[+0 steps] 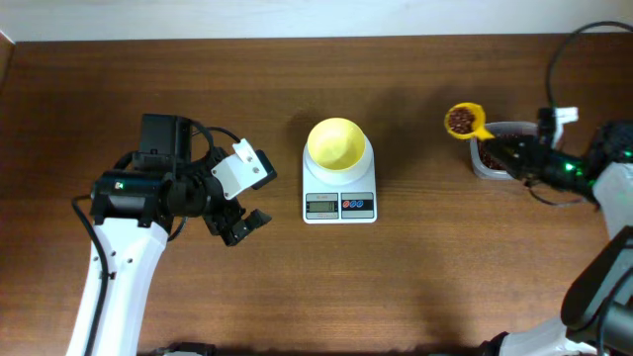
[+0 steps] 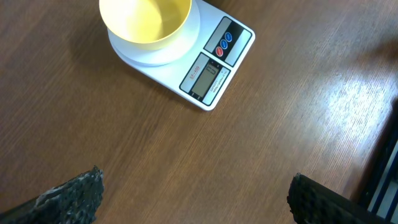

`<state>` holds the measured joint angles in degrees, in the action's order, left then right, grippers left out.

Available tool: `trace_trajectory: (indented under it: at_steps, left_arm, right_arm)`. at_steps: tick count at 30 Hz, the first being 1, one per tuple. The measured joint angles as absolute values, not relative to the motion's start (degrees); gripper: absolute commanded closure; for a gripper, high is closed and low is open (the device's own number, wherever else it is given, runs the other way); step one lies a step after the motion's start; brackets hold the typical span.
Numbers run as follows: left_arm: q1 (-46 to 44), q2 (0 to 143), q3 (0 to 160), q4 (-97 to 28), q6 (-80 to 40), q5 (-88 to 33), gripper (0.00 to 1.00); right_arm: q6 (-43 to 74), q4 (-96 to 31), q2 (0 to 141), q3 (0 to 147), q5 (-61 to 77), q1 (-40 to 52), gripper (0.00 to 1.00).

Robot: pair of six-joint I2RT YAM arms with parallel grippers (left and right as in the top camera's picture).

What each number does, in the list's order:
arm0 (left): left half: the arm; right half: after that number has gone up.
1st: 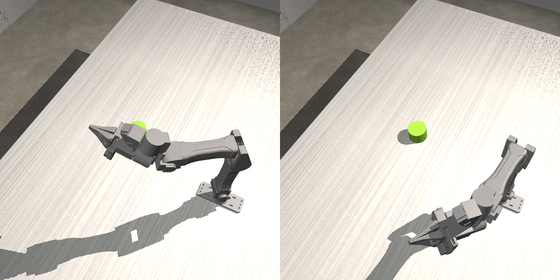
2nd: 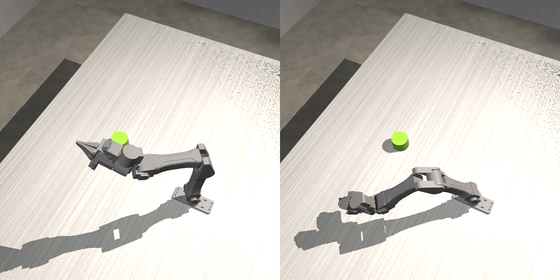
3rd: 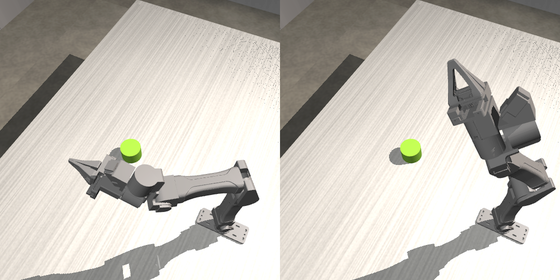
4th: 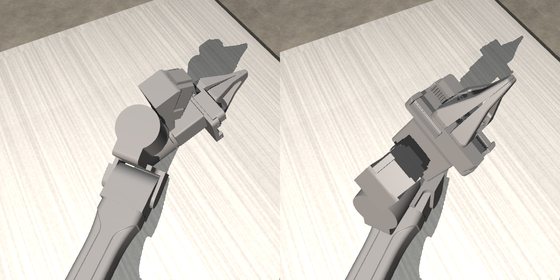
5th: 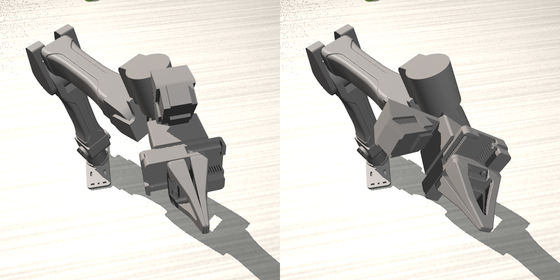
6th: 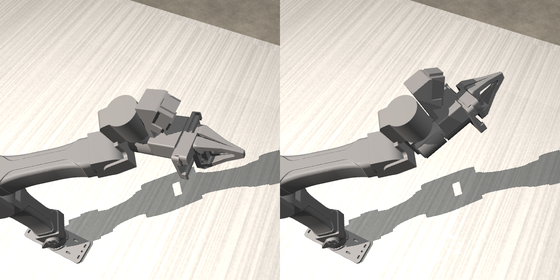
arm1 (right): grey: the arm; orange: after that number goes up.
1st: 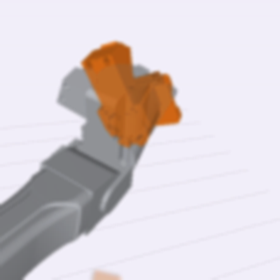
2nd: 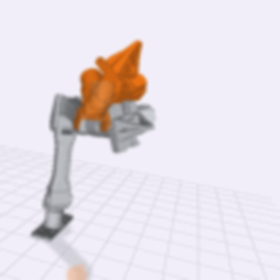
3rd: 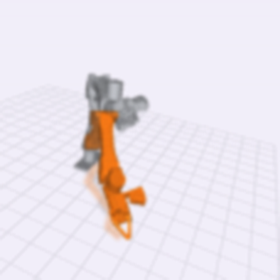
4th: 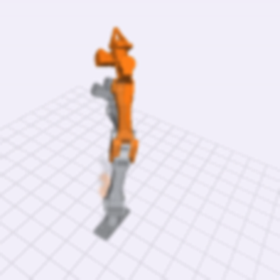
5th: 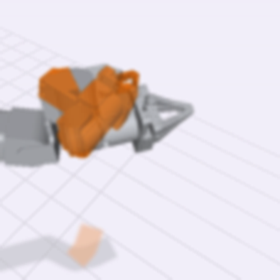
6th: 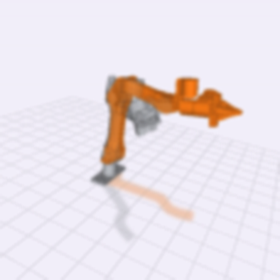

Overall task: Scoop item into bowl and weigh 50g on scale
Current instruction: 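Lift the filled scoop and move it over the yellow bowl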

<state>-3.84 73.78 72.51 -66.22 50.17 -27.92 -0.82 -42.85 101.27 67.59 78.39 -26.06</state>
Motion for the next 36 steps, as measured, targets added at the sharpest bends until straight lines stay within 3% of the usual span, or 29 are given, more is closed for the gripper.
trace_trajectory:
  at_steps: [12,24,28,36]
  left_arm:
    - [-3.8,73.8,72.5,-66.2,50.2,-27.9,0.01]
    - [-3.8,73.8,72.5,-66.2,50.2,-27.9,0.01]
    - [-3.8,73.8,72.5,-66.2,50.2,-27.9,0.01]
    - [-3.8,73.8,72.5,-66.2,50.2,-27.9,0.01]
  right_arm:
    - [8.4,-28.9,101.3,67.3,78.7,-8.4,0.96]
    - [19.7,-16.2,101.3,67.3,66.5,4.7,0.96]
    - [19.3,-16.0,101.3,67.3,61.4,5.0,0.96]
    - [6.9,-16.0,101.3,67.3,59.3,5.0,0.96]
